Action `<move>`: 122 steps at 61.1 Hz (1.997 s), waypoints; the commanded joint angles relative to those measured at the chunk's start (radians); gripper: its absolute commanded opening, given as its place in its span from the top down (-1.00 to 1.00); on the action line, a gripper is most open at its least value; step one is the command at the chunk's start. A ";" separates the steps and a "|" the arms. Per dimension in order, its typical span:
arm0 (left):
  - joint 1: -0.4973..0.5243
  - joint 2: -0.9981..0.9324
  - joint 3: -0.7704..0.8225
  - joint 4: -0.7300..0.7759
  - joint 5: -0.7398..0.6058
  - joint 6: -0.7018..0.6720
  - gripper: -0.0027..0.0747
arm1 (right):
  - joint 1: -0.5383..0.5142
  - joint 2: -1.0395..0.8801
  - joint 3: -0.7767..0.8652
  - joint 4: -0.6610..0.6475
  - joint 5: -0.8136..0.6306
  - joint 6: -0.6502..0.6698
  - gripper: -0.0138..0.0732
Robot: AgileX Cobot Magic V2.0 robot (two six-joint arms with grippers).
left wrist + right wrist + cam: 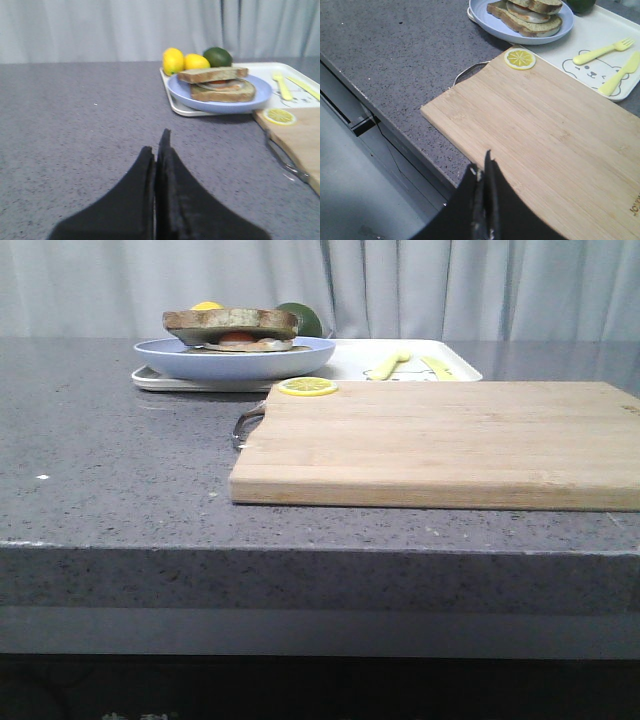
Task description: Place bread and move sandwich to tray
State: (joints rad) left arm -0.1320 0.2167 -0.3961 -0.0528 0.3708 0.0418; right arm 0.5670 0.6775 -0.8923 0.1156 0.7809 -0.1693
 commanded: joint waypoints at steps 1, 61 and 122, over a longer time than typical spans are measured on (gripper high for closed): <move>0.052 -0.050 0.075 -0.006 -0.192 -0.012 0.98 | -0.006 -0.001 -0.027 -0.006 -0.070 -0.003 0.85; 0.065 -0.243 0.402 0.019 -0.407 -0.088 0.98 | -0.006 -0.001 -0.028 -0.006 -0.070 -0.003 0.85; 0.065 -0.243 0.402 0.019 -0.407 -0.088 0.98 | -0.174 -0.118 0.130 -0.005 -0.152 -0.003 0.85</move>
State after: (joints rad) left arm -0.0589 -0.0033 0.0042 -0.0324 0.0499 -0.0363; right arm 0.4538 0.5919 -0.7857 0.1157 0.7369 -0.1693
